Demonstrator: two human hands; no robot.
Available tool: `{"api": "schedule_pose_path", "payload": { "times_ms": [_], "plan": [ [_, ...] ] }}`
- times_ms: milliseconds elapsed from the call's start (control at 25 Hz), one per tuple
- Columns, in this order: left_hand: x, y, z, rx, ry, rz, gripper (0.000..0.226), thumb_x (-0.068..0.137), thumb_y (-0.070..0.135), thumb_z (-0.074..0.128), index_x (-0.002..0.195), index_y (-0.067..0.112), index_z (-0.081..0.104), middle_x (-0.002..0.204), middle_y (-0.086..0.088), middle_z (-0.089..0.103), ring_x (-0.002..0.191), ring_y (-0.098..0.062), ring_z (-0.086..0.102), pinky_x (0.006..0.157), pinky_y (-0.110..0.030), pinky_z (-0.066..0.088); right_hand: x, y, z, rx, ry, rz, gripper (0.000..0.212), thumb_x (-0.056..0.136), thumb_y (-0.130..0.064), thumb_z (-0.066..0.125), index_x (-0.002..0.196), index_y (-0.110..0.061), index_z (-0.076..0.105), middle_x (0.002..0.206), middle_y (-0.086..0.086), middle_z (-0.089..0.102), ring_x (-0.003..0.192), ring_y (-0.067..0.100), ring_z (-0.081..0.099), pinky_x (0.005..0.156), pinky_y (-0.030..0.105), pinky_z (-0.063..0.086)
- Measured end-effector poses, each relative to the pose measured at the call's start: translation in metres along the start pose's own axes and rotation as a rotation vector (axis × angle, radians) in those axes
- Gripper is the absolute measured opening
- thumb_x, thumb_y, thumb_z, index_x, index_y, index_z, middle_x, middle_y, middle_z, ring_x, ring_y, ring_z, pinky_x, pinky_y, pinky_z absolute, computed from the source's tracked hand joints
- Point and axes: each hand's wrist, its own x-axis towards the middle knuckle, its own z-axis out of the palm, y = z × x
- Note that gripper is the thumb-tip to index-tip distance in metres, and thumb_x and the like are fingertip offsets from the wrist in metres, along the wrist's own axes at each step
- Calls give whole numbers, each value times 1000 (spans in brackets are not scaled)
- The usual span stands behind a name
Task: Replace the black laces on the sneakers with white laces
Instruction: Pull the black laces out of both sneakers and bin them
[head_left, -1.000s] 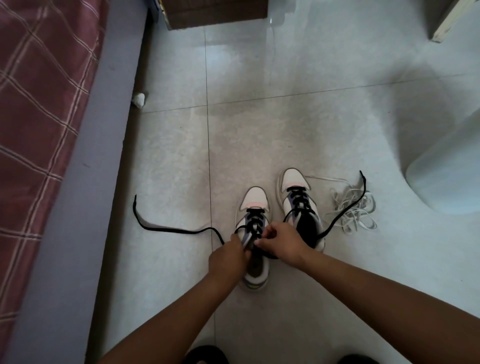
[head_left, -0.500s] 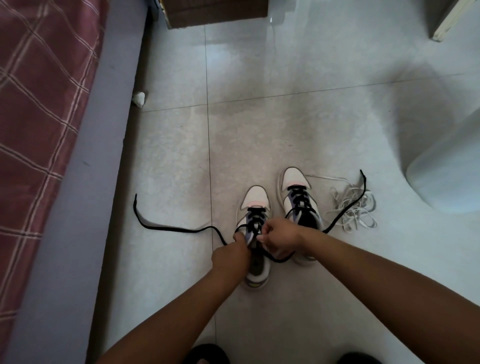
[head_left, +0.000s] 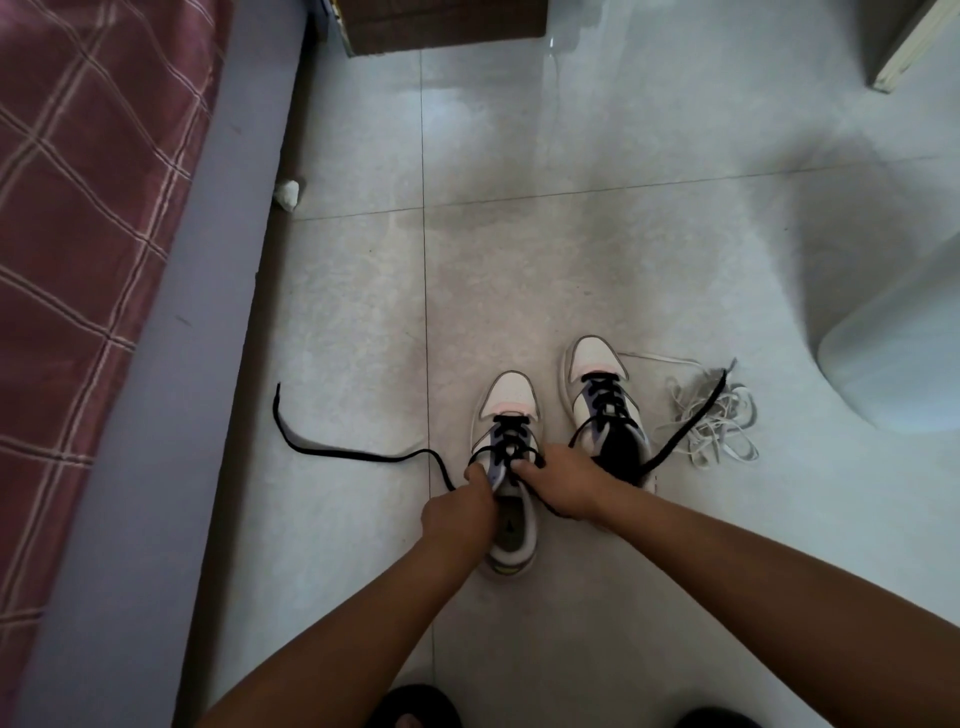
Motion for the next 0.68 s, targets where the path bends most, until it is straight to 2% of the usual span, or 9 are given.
{"api": "schedule_pose_path", "payload": {
  "times_ms": [80, 120, 240, 280, 320, 400, 520, 600, 680],
  "plan": [
    [0, 0, 1, -4, 3, 0, 30, 98, 19, 35, 126, 9, 32, 102, -8, 68, 89, -28, 66, 65, -28, 37, 0, -3, -5, -38, -37, -86, 27, 97, -31, 47, 101, -8, 60, 103, 17, 63, 102, 30, 59, 71, 26, 37],
    [1, 0, 1, 3, 10, -1, 30, 98, 18, 34, 126, 9, 32, 101, -8, 68, 88, -27, 66, 65, -27, 37, 0, -4, -15, -213, -1, -139, 24, 96, -24, 48, 109, -6, 58, 110, 16, 63, 104, 29, 58, 72, 27, 37],
    [-1, 0, 2, 37, 23, 4, 31, 97, 15, 33, 128, 8, 32, 101, -8, 68, 88, -27, 66, 67, -27, 40, 3, -5, -46, -931, 422, -380, 30, 85, -7, 55, 115, -6, 51, 106, 11, 63, 97, 29, 61, 60, 32, 38],
    [-2, 2, 2, 56, 22, 7, 32, 97, 14, 34, 128, 7, 32, 102, -8, 68, 88, -27, 67, 68, -28, 42, 1, -6, -47, -1018, 471, -411, 30, 84, -7, 56, 114, -6, 51, 103, 10, 63, 95, 28, 61, 58, 31, 39],
    [-2, 3, 2, 74, 20, 9, 33, 97, 14, 34, 129, 6, 32, 102, -8, 68, 89, -27, 67, 70, -29, 44, -1, -8, -45, -960, 415, -359, 26, 88, -10, 53, 114, -6, 51, 105, 11, 62, 96, 29, 60, 60, 32, 41],
    [0, 5, 3, 78, 25, 2, 34, 97, 14, 35, 130, 5, 31, 104, -8, 68, 90, -26, 67, 67, -27, 42, -8, -12, -30, -448, 172, -102, 22, 96, -22, 42, 101, -6, 56, 100, 15, 62, 87, 29, 60, 66, 32, 42],
    [3, 7, 1, 113, 18, 9, 35, 97, 15, 35, 130, 4, 31, 104, -9, 68, 91, -28, 67, 61, -25, 36, -13, -11, -23, 297, -170, 196, 37, 94, -33, 52, 67, -7, 54, 55, 8, 56, 45, 17, 50, 44, 20, 37],
    [2, 5, 2, 130, 14, 26, 36, 97, 13, 34, 130, 3, 30, 103, -9, 68, 90, -27, 67, 57, -24, 33, -6, -11, -42, 88, -87, 102, 27, 93, -26, 56, 76, -5, 59, 61, 7, 59, 51, 18, 55, 48, 21, 38],
    [1, 3, 2, 117, 17, 23, 35, 97, 11, 33, 131, 3, 30, 103, -8, 68, 89, -28, 66, 50, -23, 26, 2, -9, -67, -458, 262, -25, 17, 90, -9, 51, 106, -4, 55, 94, 13, 61, 80, 28, 61, 59, 28, 37]
  ]
}}
